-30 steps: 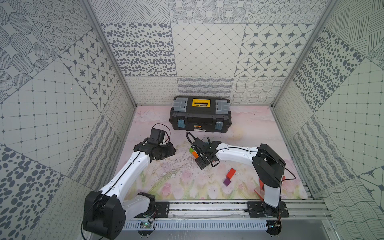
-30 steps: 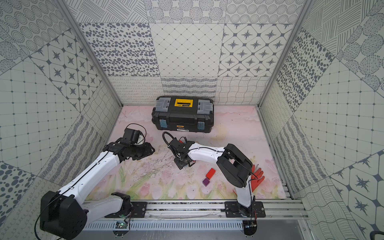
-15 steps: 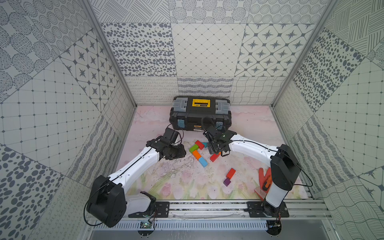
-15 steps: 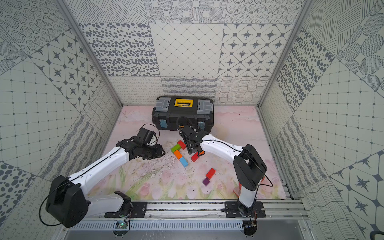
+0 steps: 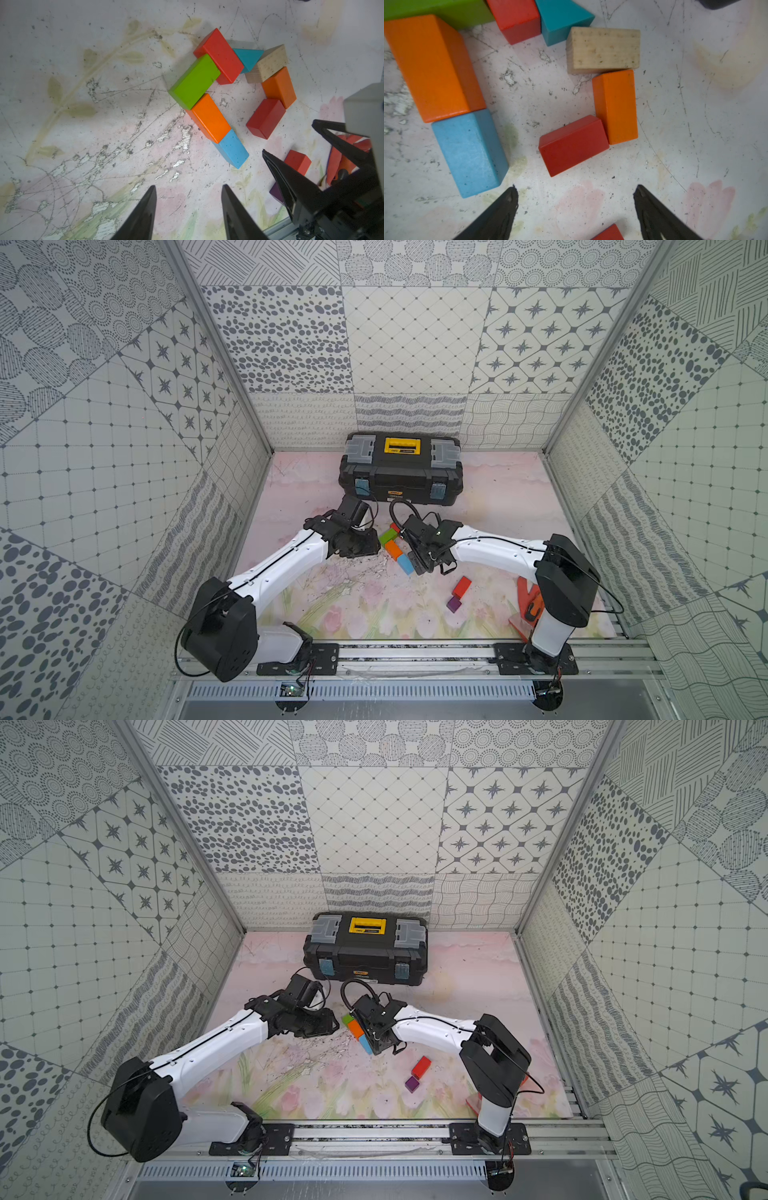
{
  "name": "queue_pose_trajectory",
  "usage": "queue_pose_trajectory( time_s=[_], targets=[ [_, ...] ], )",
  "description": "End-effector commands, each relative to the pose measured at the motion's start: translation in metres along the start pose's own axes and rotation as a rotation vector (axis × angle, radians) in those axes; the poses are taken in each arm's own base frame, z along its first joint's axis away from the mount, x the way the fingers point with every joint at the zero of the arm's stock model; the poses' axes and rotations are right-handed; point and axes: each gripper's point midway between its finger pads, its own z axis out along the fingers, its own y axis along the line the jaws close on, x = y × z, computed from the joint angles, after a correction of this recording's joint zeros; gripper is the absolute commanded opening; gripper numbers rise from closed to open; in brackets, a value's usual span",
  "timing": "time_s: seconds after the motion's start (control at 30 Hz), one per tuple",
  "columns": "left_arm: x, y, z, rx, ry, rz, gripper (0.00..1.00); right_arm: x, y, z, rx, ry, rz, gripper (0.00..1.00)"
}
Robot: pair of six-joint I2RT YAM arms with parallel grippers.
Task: Assemble a heart with building blocks
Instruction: Adjust the building block at the center of the board.
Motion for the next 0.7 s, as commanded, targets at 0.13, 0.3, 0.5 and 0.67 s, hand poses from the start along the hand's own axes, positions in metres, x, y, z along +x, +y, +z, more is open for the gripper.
queue_pose_trajectory(
  time_s=[0.13,0.3,0.5,0.67],
  targets=[
    [-0.003,0.002,-0.002,-0.022,-0.008,0.037,0.51,-0.001,0.000,0.018,0.029,0.011,0.021,0.91],
    [-0.002,0.002,-0.001,-0.021,-0.006,0.039,0.51,-0.002,-0.002,0.025,0.034,0.012,0.031,0.90],
    [-0.001,0.004,0.000,-0.029,-0.005,0.042,0.51,-0.003,-0.006,0.030,0.046,0.011,0.046,0.88],
    [-0.001,0.004,0.000,-0.029,-0.004,0.043,0.51,-0.002,-0.010,0.034,0.053,0.014,0.057,0.86]
  ],
)
